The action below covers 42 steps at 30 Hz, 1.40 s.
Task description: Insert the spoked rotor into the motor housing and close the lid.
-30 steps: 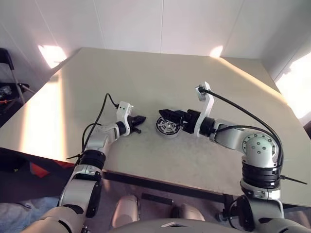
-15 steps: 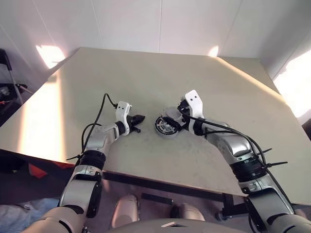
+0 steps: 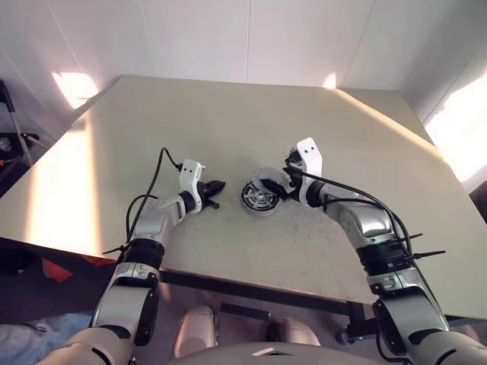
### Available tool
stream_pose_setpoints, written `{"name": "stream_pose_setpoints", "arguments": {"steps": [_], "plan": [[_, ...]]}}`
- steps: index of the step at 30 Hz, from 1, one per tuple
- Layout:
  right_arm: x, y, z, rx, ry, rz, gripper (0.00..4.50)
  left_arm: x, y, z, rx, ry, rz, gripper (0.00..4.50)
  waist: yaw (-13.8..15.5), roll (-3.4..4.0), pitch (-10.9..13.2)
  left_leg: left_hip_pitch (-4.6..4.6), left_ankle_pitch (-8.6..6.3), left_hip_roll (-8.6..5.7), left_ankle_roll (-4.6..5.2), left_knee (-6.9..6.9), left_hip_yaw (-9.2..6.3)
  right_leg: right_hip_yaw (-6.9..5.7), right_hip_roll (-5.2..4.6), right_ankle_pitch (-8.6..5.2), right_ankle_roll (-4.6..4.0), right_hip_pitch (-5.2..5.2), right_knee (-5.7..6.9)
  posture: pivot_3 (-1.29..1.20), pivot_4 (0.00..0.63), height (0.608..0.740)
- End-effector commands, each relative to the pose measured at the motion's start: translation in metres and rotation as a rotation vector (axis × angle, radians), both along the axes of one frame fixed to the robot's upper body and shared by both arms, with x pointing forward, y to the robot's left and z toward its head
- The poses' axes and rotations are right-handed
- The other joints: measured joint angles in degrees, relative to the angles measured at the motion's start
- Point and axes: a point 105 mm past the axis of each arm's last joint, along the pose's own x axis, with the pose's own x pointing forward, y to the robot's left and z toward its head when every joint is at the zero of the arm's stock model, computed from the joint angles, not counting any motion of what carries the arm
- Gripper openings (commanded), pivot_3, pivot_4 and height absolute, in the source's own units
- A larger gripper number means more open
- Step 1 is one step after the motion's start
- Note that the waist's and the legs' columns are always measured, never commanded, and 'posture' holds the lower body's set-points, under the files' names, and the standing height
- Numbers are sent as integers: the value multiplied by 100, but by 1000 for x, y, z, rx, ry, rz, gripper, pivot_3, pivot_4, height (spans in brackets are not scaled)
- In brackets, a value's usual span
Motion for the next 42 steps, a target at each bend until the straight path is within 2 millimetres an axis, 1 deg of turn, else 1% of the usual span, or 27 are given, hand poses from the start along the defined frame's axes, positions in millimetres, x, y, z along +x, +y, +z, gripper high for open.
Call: {"name": "stream_pose_setpoints", "arguments": {"steps": [1, 7, 8, 9, 10, 11, 12, 17, 20, 23, 27, 30, 33, 40, 42], "plan": [[3, 1, 9, 11, -31, -2, 4447, -1, 2, -2, 1, 7, 8, 513, 0, 0, 0, 0, 0, 0, 0, 0, 0, 0, 0, 0, 0, 0, 0, 0, 0, 740], [-2, 7, 0, 1, -6, 16, 4447, 1, 4, -1, 6, 7, 17, 513, -2, 0, 0, 0, 0, 0, 0, 1, 0, 0, 0, 0, 0, 1, 0, 0, 0, 740], [-3, 8, -1, 1, 0, 16, 4077, 1, 5, -1, 7, 7, 20, 513, -3, 0, 0, 2, 0, 0, 0, 1, 0, 0, 0, 0, 0, 3, 0, 0, 0, 740], [-3, 8, -1, -1, 2, 17, 3858, 1, 6, -2, 8, 8, 24, 513, -4, 0, 0, 6, 0, 1, 0, 1, 0, 0, 0, 0, 0, 6, 1, 0, 0, 740], [-4, 8, -1, -1, 2, 17, 3546, 1, 7, -2, 9, 8, 27, 513, -4, 0, 0, 8, 0, 1, 0, 1, 0, 0, 0, 0, 0, 7, 1, 0, 0, 740], [-3, 8, -1, -2, 1, 17, 3158, 1, 7, -2, 9, 9, 29, 513, -5, 0, 0, 9, 0, 1, 0, 1, 0, 0, 0, 0, 0, 9, 1, 0, 0, 740], [-3, 7, 0, -1, -3, 17, 3076, 1, 8, -2, 10, 9, 32, 513, -5, 0, 0, 9, 0, 1, 0, 1, 0, 0, 0, 0, 0, 9, 1, 0, 0, 740], [-6, 9, 23, 82, -56, 54, 3078, 1, 8, -4, 11, 13, 35, 513, -3, 0, 0, 8, 0, 1, 0, 1, 0, 0, 0, 0, 0, 8, 0, 0, 0, 740], [-12, 11, 30, 112, -85, 96, 3078, 2, 8, -4, 11, 13, 38, 513, -3, 0, 0, 7, -1, 1, 1, 1, 0, 0, 0, 0, 0, 7, 0, 0, 0, 740], [-19, 12, 28, 109, -86, 129, 3078, 3, 9, -4, 11, 13, 44, 513, -3, 0, 0, 9, -11, 1, 18, 1, 0, 0, 0, 0, 0, 9, 1, 0, 0, 740], [-24, 13, 19, 44, -86, 154, 3078, 3, 9, -3, 11, 14, 43, 513, -3, 0, 0, 11, -11, 1, 18, 3, 0, 0, 0, 0, 0, 12, 1, 0, 0, 740], [-26, 14, 22, 50, -107, 171, 3078, 2, 7, -4, 11, 16, 38, 513, -3, 0, 0, 11, -12, 2, 19, 4, 0, 0, 0, 0, 0, 11, 1, 0, 0, 740], [-33, 15, 21, -1, -152, 231, 3078, 1, 6, -5, 11, 17, 33, 513, -2, 0, 0, 10, -13, 2, 20, 4, 0, 0, 0, 0, 0, 11, 1, 0, 0, 740], [-48, 15, 21, -33, -176, 344, 3078, -1, 7, -6, 13, 21, 32, 513, -1, 0, 0, 9, -16, 2, 26, 6, 0, 0, 0, 0, 0, 12, -1, 0, 0, 740], [-50, 15, 20, -51, -178, 359, 3078, -1, 7, -7, 14, 22, 32, 513, -2, 0, 0, 9, -16, 2, 27, 7, 0, 0, 0, 0, 0, 13, -1, 0, 0, 740]]}}
